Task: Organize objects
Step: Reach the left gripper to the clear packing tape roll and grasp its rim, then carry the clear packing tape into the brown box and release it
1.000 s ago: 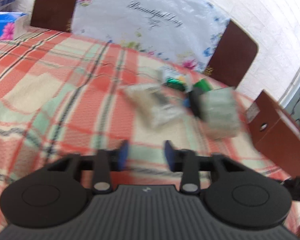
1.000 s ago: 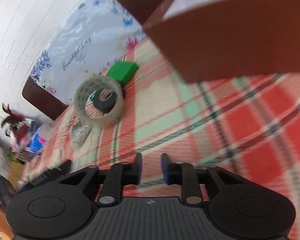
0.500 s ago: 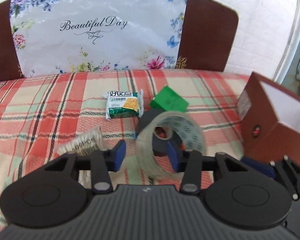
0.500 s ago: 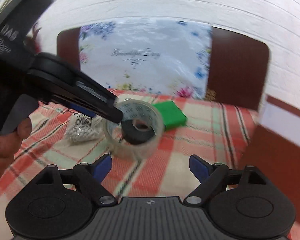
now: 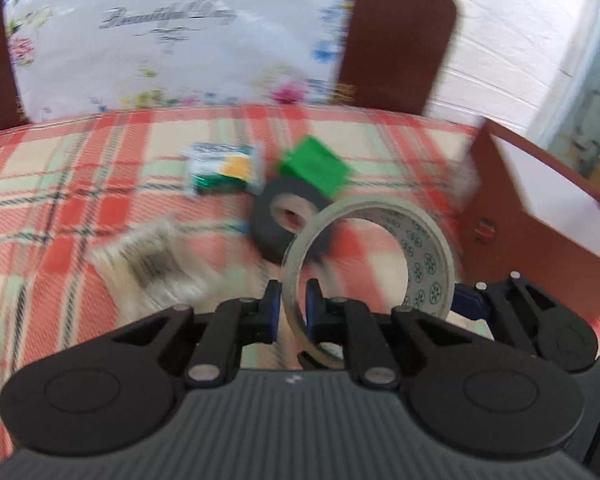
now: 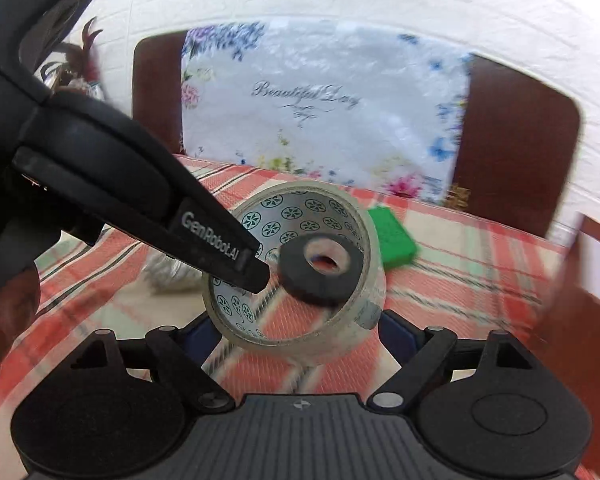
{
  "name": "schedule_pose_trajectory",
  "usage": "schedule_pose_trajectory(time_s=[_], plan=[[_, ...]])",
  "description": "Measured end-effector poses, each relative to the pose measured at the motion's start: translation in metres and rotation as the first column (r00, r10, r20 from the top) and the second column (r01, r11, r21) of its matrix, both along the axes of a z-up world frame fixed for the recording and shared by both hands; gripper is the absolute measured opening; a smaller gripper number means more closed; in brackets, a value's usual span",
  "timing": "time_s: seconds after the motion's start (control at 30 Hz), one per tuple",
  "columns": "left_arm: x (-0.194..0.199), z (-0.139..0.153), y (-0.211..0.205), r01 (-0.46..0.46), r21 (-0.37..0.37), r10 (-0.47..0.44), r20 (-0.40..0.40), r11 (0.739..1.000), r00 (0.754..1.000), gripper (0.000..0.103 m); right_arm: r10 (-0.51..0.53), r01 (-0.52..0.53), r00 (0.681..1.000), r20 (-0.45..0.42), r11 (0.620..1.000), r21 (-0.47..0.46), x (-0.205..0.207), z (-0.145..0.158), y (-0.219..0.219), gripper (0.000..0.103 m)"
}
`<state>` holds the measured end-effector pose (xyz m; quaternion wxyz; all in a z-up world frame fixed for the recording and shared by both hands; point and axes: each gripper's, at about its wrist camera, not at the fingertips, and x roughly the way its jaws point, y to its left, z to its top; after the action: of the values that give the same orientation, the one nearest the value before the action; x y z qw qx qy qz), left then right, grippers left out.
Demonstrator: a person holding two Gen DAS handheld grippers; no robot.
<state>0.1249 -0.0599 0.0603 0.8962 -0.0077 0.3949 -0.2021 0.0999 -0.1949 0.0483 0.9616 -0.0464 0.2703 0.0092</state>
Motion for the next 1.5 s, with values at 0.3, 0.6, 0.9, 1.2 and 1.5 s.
schedule_pose_trajectory(time_s=[0.3, 0.6, 0.9, 1.2, 1.5], plan=[[-0.078, -0.026, -0.104, 0.296, -0.02, -0.296, -0.107, 0.955, 0.949, 0.017, -0.274, 0.276, 0.957, -0.097, 0.961, 0.01, -0.116, -0.007, -0.053, 0.084], [-0.088, -0.03, -0.146, 0.337, 0.116, -0.332, -0.062, 0.934, 0.941, 0.059, -0.371, 0.372, 0.926, -0.073, 0.928, -0.011, -0.136, -0.029, -0.082, 0.091], [-0.089, -0.007, -0.159, 0.4, 0.088, -0.395, -0.061, 0.912, 0.916, 0.02, -0.333, 0.336, 0.941, 0.066, 0.941, -0.05, -0.11, -0.025, -0.079, 0.085], [-0.047, 0.074, -0.238, 0.462, 0.045, -0.46, 0.204, 0.886, 0.864, 0.02, -0.43, 0.488, 0.833, 0.347, 0.867, -0.099, -0.066, 0.046, -0.156, 0.086], [-0.002, 0.035, -0.309, 0.458, 0.014, -0.455, 0.156, 0.889, 0.877, 0.029, -0.495, 0.542, 0.827, 0.266, 0.828, -0.142, 0.002, 0.023, -0.241, 0.097]])
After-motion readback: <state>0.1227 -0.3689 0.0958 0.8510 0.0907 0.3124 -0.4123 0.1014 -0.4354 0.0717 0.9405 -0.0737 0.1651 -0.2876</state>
